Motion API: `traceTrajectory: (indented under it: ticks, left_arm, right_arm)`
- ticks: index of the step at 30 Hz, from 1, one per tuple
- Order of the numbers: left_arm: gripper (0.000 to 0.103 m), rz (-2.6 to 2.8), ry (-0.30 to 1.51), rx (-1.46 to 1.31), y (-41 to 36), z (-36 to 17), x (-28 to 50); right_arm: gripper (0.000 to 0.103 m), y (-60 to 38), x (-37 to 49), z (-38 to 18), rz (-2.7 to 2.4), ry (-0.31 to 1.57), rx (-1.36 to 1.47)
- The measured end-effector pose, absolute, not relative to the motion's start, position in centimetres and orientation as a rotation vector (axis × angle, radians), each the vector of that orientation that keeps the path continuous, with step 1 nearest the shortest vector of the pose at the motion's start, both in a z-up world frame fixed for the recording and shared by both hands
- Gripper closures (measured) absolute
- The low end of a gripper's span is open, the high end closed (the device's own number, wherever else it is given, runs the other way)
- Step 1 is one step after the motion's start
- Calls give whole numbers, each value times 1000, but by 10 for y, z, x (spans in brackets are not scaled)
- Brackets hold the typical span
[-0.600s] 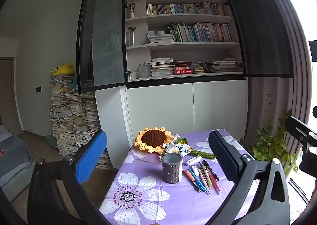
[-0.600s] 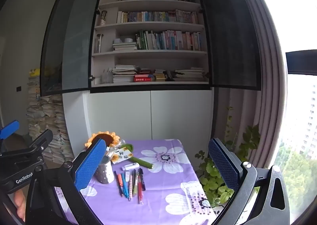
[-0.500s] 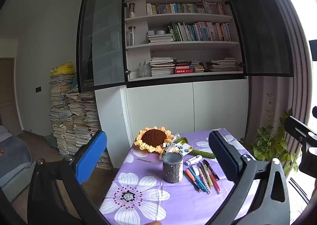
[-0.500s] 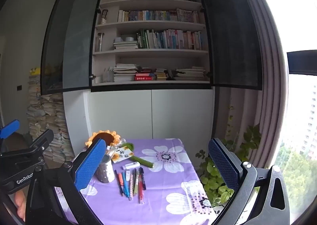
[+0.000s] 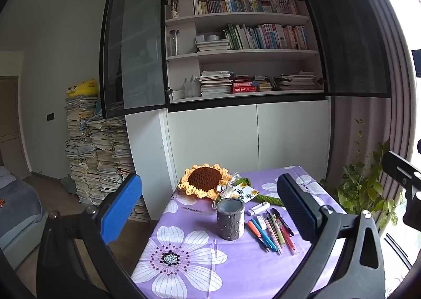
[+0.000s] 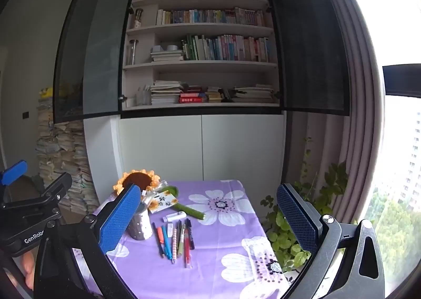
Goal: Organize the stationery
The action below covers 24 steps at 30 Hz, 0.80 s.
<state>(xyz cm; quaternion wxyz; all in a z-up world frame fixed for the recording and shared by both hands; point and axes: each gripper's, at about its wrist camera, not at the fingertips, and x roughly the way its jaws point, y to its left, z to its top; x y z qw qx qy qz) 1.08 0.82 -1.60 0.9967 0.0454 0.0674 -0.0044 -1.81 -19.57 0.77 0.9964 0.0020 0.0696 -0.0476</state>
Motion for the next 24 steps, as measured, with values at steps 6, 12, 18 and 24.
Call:
traceTrajectory:
  ticks: [6, 12, 18, 24]
  left_arm:
    - [1, -3, 129, 105, 5, -13, 11]
    - [1, -3, 143, 110, 1, -12, 13]
    - [1, -4, 151, 113, 1, -12, 15]
    - [1, 2, 154, 114, 1, -11, 18]
  right_arm:
    - [0, -201, -12, 5, -90, 156, 11]
    - [0, -196, -13, 8, -87, 159, 7]
    - [0, -200, -10, 9, -91, 165, 20]
    - [0, -198, -8, 9, -83, 176, 14]
